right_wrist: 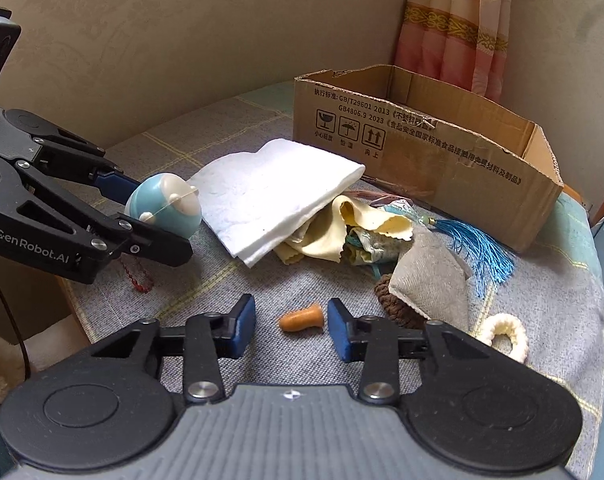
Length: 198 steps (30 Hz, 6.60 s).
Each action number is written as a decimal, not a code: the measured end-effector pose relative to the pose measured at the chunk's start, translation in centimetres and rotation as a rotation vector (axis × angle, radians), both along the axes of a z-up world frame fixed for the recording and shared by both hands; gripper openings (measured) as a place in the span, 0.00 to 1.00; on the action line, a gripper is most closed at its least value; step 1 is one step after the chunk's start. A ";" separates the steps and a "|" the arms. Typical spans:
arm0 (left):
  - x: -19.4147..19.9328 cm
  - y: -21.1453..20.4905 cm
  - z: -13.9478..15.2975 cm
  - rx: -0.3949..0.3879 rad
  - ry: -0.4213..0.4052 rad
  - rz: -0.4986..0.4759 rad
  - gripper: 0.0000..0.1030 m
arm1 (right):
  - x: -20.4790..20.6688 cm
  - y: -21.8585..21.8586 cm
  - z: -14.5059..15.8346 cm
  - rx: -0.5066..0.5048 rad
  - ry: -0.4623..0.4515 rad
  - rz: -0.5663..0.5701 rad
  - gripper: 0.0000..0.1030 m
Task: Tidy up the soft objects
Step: 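Carry the plush toy into the box with the left gripper while the right gripper grasps the orange earplug, then open the right gripper over the box to drop the orange earplug, then lower the left gripper onto the white tissue and close on it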
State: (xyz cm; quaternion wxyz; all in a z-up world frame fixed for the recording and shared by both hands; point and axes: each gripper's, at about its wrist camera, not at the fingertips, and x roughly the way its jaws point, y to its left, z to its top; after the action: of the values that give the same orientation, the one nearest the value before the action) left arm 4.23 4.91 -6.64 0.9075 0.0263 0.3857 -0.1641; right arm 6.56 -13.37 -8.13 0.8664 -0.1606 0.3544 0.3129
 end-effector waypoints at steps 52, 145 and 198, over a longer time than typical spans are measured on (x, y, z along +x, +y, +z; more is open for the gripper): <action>19.8 -1.5 9.3 0.177 -0.166 0.082 0.92 | 13.4 -2.7 10.7 0.049 -0.131 -0.264 0.25; 8.5 2.9 0.2 0.188 -0.011 0.245 0.99 | 5.2 -8.5 2.0 0.026 0.002 -0.628 1.00; 8.6 3.5 -0.9 -0.030 0.098 0.119 0.70 | 4.8 -7.9 -0.4 -0.006 -0.026 -0.505 0.52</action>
State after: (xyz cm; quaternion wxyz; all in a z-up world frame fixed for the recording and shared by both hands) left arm 12.83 8.38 -7.54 0.8960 -0.0184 0.4281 -0.1165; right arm 11.32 -21.31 -8.49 0.9211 -0.0738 0.3730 0.0834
